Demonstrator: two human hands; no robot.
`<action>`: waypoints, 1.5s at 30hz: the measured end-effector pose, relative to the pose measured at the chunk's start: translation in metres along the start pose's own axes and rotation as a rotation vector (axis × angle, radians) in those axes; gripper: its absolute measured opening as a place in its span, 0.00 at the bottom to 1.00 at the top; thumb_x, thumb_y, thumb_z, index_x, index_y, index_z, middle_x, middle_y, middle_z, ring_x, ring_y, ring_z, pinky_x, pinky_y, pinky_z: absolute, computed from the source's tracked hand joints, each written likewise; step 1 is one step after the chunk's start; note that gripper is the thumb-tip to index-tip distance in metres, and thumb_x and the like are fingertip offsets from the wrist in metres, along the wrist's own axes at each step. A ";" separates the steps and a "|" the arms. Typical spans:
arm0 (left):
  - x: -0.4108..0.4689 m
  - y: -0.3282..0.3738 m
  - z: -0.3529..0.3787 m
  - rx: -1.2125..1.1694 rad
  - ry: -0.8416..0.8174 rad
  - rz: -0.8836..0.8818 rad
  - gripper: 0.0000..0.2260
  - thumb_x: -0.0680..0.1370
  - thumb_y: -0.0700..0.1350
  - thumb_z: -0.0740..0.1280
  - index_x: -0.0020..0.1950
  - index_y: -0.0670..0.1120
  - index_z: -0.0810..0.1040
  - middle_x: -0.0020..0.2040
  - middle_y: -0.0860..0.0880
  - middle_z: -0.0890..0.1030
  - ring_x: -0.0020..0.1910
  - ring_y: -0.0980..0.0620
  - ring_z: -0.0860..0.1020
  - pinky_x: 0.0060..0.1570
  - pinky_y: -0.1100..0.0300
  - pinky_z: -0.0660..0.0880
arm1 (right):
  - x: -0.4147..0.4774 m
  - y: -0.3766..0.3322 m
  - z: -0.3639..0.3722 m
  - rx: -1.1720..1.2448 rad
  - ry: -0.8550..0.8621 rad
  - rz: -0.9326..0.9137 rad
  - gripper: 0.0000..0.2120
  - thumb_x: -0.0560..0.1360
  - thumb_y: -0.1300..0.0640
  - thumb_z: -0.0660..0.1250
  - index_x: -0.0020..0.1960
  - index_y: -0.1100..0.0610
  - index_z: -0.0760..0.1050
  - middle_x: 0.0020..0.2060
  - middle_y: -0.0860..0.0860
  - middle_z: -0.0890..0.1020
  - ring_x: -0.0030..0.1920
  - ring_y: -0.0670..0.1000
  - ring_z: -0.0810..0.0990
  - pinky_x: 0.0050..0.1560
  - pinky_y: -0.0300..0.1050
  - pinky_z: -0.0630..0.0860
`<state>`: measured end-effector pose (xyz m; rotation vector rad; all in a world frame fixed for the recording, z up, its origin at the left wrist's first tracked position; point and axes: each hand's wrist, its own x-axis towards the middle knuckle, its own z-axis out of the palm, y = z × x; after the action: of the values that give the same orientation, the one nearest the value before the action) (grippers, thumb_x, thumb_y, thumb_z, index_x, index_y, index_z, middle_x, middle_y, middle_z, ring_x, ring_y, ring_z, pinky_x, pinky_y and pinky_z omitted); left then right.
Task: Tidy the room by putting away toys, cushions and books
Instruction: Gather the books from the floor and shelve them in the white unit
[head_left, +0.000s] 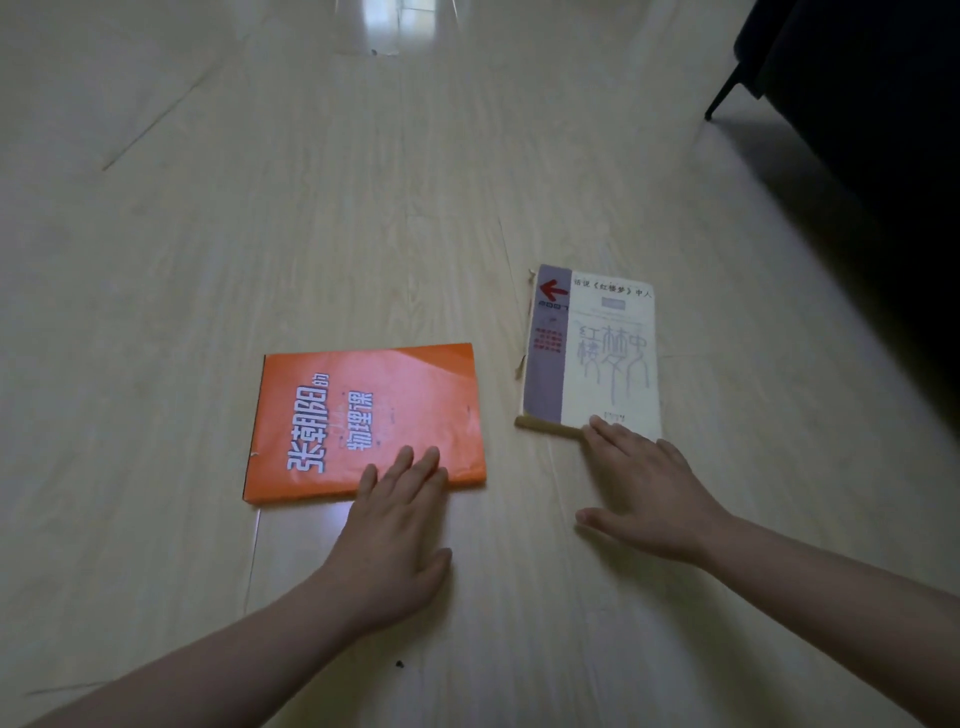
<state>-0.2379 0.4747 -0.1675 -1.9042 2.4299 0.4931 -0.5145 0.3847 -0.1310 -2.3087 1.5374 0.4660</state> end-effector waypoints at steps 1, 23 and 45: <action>-0.001 -0.001 0.003 0.010 0.007 0.019 0.33 0.67 0.59 0.59 0.66 0.42 0.74 0.69 0.43 0.74 0.66 0.39 0.74 0.61 0.41 0.66 | -0.006 0.001 0.004 0.007 -0.006 -0.004 0.47 0.70 0.30 0.58 0.79 0.49 0.42 0.79 0.45 0.44 0.78 0.47 0.46 0.76 0.53 0.48; 0.024 0.035 -0.012 -0.183 0.028 -0.291 0.39 0.67 0.72 0.56 0.71 0.49 0.65 0.74 0.44 0.60 0.74 0.39 0.55 0.70 0.45 0.56 | 0.007 -0.041 0.000 0.207 0.018 0.057 0.36 0.72 0.33 0.62 0.74 0.49 0.57 0.71 0.54 0.62 0.71 0.62 0.61 0.67 0.59 0.66; 0.011 0.002 0.015 0.068 -0.062 0.084 0.50 0.65 0.66 0.63 0.78 0.51 0.40 0.78 0.48 0.37 0.75 0.41 0.31 0.69 0.41 0.29 | -0.015 -0.020 0.029 0.109 -0.039 0.036 0.45 0.75 0.39 0.59 0.77 0.46 0.31 0.76 0.45 0.32 0.76 0.55 0.31 0.72 0.69 0.39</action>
<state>-0.2455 0.4689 -0.1834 -1.7403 2.4626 0.4588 -0.5041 0.4167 -0.1490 -2.1812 1.5482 0.4226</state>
